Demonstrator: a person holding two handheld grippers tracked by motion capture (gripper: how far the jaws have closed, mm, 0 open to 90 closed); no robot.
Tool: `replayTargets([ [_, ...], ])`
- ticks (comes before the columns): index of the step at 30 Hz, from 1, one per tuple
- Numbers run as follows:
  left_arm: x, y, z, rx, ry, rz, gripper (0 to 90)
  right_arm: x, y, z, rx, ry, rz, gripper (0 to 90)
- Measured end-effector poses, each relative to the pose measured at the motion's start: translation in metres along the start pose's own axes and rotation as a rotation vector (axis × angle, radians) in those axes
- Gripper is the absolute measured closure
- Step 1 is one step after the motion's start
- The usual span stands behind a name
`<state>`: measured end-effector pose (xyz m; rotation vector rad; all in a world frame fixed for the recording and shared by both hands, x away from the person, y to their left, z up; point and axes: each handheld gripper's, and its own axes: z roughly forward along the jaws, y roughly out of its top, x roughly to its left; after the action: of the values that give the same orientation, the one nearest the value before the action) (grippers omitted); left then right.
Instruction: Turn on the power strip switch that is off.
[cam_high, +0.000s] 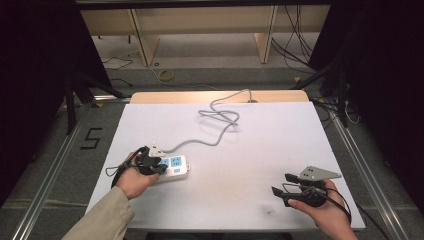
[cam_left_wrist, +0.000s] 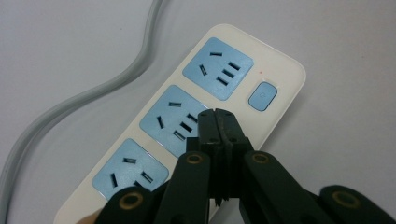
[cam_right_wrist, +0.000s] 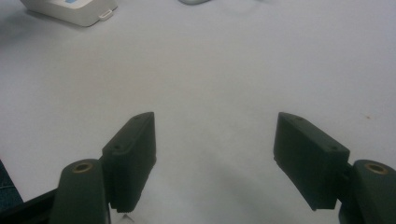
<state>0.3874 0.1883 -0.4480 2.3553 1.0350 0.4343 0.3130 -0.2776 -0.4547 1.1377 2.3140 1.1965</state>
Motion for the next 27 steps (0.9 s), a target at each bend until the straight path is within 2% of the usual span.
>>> replayTargets([
  [4, 0.0018, 0.0010, 0.0006, 0.007, -0.012, -0.006, 90.0, -0.0003, -0.0001, 0.0002, 0.003, 0.002, 0.001, 30.3],
  [18, -0.0011, 0.0037, 0.0015, 0.037, -0.013, 0.016, 90.0, -0.0004, -0.0002, 0.0002, 0.004, 0.002, 0.000, 30.4],
  [24, -0.0035, 0.0049, 0.0021, 0.049, 0.002, 0.050, 90.0, -0.0004, -0.0002, 0.0002, 0.001, 0.000, -0.001, 30.4],
  [27, -0.0034, 0.0053, 0.0025, 0.050, 0.000, 0.050, 90.0, -0.0004, -0.0003, 0.0002, 0.001, 0.001, -0.003, 30.3],
])
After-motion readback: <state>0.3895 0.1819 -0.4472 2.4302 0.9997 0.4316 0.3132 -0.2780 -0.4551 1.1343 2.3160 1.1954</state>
